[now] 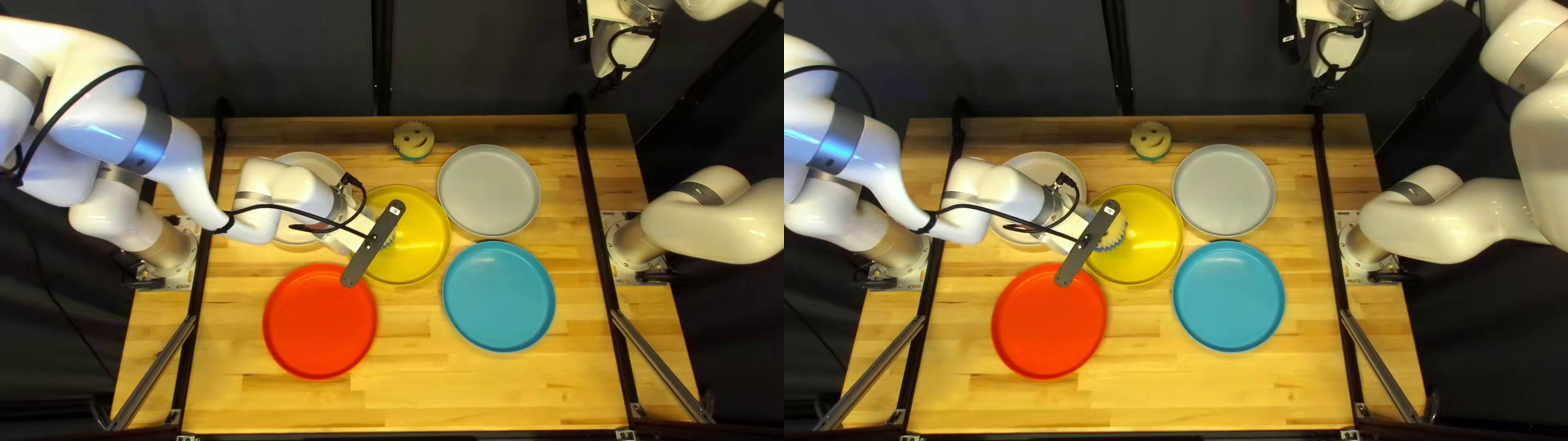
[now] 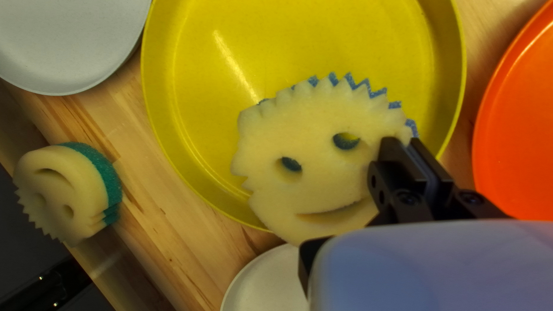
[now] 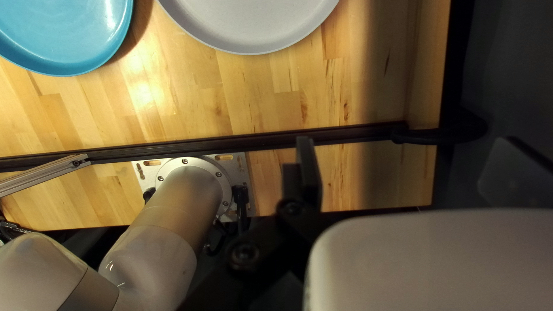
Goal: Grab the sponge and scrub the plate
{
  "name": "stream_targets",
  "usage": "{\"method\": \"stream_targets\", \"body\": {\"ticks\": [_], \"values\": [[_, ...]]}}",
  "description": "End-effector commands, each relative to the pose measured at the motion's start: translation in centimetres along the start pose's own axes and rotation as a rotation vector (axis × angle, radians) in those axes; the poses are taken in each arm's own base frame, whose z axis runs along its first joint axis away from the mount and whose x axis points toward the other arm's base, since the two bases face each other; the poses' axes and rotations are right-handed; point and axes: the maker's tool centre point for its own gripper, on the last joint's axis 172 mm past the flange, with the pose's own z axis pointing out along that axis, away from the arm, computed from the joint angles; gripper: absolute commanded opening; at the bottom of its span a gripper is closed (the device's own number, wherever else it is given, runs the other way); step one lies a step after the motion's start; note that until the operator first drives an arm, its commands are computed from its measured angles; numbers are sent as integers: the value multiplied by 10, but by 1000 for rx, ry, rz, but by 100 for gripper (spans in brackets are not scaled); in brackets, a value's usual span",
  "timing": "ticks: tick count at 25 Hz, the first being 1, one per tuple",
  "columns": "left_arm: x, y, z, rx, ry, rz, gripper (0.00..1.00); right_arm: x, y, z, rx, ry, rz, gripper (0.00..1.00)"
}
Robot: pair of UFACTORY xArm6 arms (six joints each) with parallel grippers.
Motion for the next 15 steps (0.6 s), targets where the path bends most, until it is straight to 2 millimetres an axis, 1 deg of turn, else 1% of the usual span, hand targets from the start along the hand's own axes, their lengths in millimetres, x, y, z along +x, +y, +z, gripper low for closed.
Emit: {"method": "stream_targets", "body": {"ticks": [1,4,8,13,15], "values": [[15,1,20,-6,15,42,0,0,0,0,0,0,0,100],[17,7,26,-15,21,58,0,0,0,0,0,0,0,100],[28,18,29,-23,25,76,0,0,0,0,0,0,0,100],[46,11,39,-25,33,102,0,0,0,0,0,0,0,100],[50,8,41,-24,36,110,0,0,0,0,0,0,0,100]]}}
